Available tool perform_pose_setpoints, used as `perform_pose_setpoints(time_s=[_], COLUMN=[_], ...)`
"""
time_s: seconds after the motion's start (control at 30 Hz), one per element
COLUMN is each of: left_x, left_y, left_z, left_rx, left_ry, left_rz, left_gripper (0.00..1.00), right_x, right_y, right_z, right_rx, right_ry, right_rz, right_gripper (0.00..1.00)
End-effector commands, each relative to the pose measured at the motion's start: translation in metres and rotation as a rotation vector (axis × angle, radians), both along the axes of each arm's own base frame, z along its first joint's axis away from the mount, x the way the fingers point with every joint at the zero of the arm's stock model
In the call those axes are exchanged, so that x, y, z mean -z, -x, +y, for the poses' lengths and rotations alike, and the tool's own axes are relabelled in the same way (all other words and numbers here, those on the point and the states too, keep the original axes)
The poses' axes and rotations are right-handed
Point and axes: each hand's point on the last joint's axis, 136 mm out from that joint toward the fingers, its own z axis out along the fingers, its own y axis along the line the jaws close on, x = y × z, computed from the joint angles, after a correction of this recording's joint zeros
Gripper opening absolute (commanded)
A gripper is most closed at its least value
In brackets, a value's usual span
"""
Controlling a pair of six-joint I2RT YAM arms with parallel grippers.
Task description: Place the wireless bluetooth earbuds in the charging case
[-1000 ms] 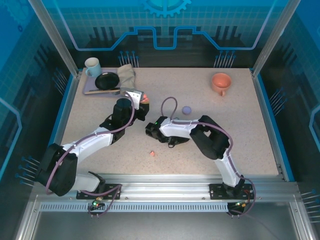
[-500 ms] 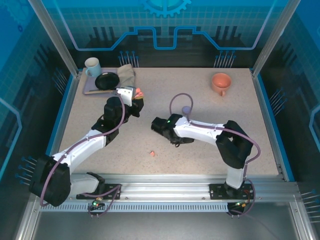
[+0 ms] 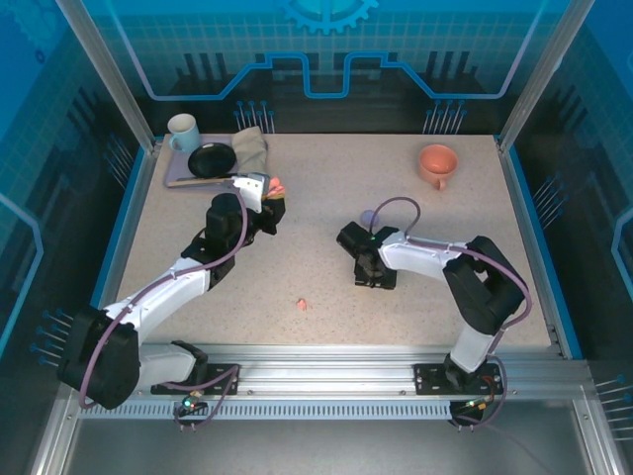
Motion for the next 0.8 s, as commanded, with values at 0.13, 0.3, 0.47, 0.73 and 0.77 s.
perform_pose_setpoints(time_s=[0.13, 0.3, 0.47, 0.73, 0.77], left_x=[-0.009, -0.008, -0.007, -0.008, -0.008], left_y=[0.0, 0.0, 0.0, 0.0, 0.0], left_z=[-0.002, -0.003, -0.004, -0.005, -0.005], left_rx=[0.017, 0.024, 0.025, 0.031, 0.031], left_ry=[0.029, 0.033, 0.039, 0.039, 0.038], left_rz=[-0.02, -0.014, -0.011, -0.009, -0.009], left_gripper=[0.0, 0.0, 0.0, 0.0, 0.0], right_x=[-0.012, -0.023, -0.025, -0.016, -0.017], right_y=[-0.013, -0.017, -0.017, -0.026, -0.026], right_z=[0.02, 0.02, 0.017, 0.021, 0.022], right_rx=[0.063, 0.098, 0.148, 0.131, 0.121], right_ry=[-0.271, -0.326, -0.31, -0.273, -0.272], right_rz=[-0.101, -0.146, -0.129, -0.106, -0.111], right_gripper=[0.48, 0.48, 0.45, 0.42, 0.42])
